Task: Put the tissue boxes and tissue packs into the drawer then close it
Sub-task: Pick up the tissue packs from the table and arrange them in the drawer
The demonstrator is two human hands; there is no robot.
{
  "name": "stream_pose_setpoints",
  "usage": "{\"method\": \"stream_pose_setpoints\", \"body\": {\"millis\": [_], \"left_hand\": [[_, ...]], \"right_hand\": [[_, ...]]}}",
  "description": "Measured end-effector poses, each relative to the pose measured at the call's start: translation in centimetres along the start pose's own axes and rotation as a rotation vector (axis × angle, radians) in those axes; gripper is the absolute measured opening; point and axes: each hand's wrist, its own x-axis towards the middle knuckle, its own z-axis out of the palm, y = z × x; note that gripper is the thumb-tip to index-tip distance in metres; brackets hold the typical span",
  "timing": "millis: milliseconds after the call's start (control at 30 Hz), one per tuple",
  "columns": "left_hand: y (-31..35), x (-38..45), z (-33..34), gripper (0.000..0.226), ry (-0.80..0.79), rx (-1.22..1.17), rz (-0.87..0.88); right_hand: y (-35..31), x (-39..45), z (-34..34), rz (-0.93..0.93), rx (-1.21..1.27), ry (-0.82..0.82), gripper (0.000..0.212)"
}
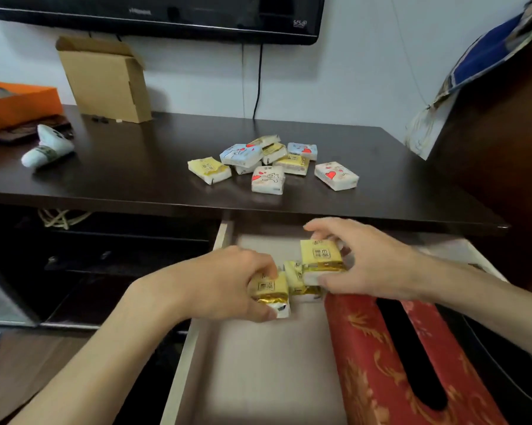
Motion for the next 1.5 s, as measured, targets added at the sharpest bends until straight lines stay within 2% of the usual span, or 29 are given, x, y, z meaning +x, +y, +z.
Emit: {"method": "stream_pose_setpoints", "body": {"millis": [133, 267, 467, 700, 833, 933, 1033, 1100, 1133, 1200, 1300, 1500], "left_hand": [[1.2, -0.3, 2.3, 0.053, -0.063, 0.165, 0.009], [1.4, -0.4, 3.1, 0.058, -0.063, 0.238, 0.031], [1.0, -0.4, 4.1, 0.063, -0.079, 0.282, 0.043], [0.4, -0.7, 4.9, 0.068, 0.008, 0.288, 0.065], [0.0, -0.7, 4.3, 0.067, 0.085, 0.248, 0.093], [-0.7, -0.3, 3.5, 0.068, 0.191, 0.217, 0.148], [-1.0, 0.7, 3.3, 0.088, 0.099, 0.238, 0.087], [-0.8, 1.5, 3.5, 0.088, -0.029, 0.238, 0.011], [-0.8, 1.8, 3.6, 0.080, -0.074, 0.228, -0.021], [-0.7, 2.3, 3.6, 0.063, -0.121, 0.219, -0.058], [-0.8, 2.6, 3.5, 0.053, -0.149, 0.232, -0.047], [-0.8, 3.1, 3.5, 0.071, -0.148, 0.198, -0.026]], "right_hand": [[-1.7, -2.1, 2.4, -0.040, -0.052, -0.087, 0.082], [-2.2, -2.0, 3.6, -0.031, -0.104, -0.066, 0.065], [-2.1, -1.5, 4.6, -0.044, -0.274, -0.178, 0.051], [-2.4, -1.0, 4.3, -0.055, -0.305, -0.300, 0.065], [-2.3, -0.9, 3.1, -0.043, -0.256, -0.245, 0.064], [-2.0, 0.2, 2.4, -0.002, -0.299, -0.270, 0.074], [-2.4, 1.7, 2.4, 0.056, -0.390, -0.501, 0.089], [-2.8, 2.5, 2.6, 0.090, -0.484, -0.580, 0.091], [-3.0, 2.7, 2.8, 0.102, -0.529, -0.593, 0.086], [-3.1, 2.9, 3.1, 0.113, -0.589, -0.588, 0.077], [-2.8, 2.7, 3.3, 0.113, -0.582, -0.531, 0.070], [-2.5, 2.2, 3.5, 0.102, -0.505, -0.442, 0.068]]}}
